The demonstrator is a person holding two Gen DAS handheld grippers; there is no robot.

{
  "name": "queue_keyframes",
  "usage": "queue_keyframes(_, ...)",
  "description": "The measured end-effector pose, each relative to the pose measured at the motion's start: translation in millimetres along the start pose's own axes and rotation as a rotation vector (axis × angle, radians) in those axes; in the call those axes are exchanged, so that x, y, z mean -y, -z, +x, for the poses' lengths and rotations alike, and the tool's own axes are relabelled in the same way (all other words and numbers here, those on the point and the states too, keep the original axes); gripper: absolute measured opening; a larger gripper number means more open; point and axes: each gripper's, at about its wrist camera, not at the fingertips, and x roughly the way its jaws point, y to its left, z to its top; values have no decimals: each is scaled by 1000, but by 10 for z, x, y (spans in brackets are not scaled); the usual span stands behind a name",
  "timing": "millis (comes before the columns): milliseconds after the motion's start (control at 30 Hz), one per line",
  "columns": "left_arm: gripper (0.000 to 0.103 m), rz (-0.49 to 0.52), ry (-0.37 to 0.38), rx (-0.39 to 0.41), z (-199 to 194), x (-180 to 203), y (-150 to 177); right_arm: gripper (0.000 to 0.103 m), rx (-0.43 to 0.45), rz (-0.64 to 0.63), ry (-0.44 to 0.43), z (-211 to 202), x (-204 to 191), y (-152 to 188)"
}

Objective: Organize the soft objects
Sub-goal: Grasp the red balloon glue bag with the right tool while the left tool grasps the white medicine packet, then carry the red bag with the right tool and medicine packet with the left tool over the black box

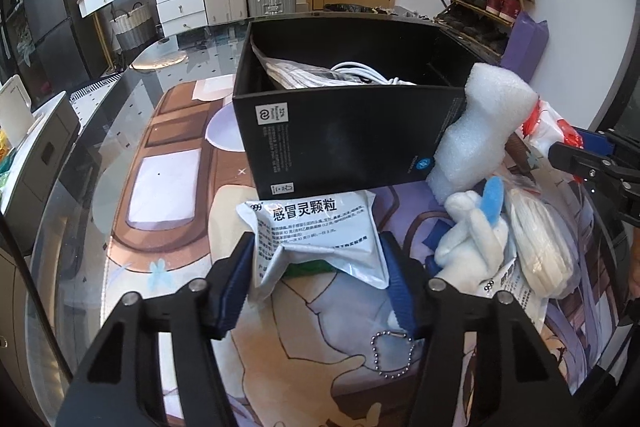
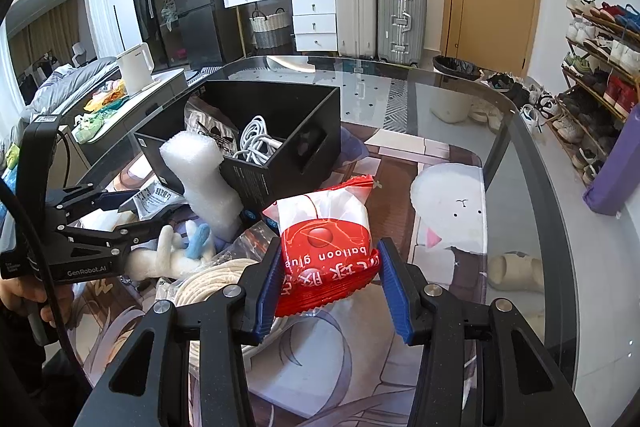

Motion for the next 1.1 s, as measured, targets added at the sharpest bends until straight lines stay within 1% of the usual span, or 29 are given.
queue_keyframes(300,52,-13,22,12,-51,-7,-9,47,21,-3,-2,-46,5,-15)
queue_keyframes(1100,51,-45,43,143,-443,-127,-135,47,91,-11,-13,-280,-53,-41)
